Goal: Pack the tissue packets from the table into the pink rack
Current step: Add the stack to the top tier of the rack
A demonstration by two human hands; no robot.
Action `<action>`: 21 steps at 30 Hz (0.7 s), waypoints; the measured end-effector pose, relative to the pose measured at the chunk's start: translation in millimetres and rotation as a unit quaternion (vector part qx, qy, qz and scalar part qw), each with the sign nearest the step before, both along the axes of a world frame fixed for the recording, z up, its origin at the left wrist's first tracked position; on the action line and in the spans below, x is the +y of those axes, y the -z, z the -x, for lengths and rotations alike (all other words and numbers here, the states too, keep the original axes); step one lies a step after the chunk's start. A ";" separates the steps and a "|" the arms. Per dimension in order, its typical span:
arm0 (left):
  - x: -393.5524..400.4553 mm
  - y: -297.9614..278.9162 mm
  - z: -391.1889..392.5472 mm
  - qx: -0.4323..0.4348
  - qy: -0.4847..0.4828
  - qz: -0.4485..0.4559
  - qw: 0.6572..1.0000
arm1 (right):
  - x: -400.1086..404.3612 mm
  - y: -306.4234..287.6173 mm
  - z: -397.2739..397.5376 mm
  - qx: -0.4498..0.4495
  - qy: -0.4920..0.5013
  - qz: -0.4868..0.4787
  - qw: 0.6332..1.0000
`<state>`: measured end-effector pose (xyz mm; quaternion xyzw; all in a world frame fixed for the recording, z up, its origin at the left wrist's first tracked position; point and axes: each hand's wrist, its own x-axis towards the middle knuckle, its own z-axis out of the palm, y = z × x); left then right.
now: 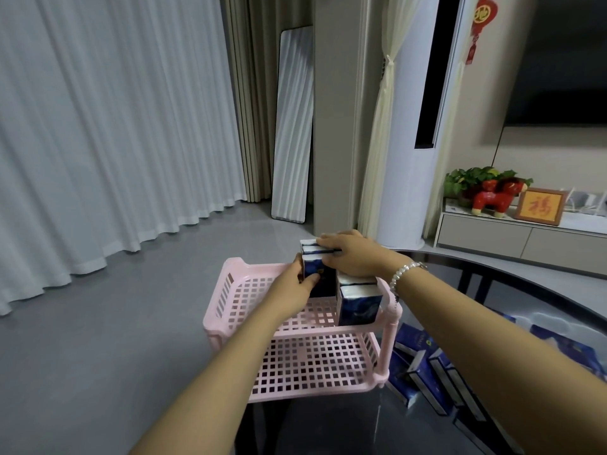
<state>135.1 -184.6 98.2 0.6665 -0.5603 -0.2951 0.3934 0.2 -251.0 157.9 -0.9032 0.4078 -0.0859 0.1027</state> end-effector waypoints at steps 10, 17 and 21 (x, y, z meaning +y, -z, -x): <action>29.9 -13.3 11.9 0.019 -0.065 0.072 0.995 | 23.7 -2.1 16.0 -0.138 0.014 0.026 0.990; 86.5 -21.2 56.3 0.021 -0.086 0.216 0.972 | 90.8 6.1 67.7 -0.264 0.034 0.038 0.963; 118.8 -16.4 97.2 0.078 -0.056 0.215 0.972 | 139.7 23.4 109.7 -0.292 0.057 0.032 0.954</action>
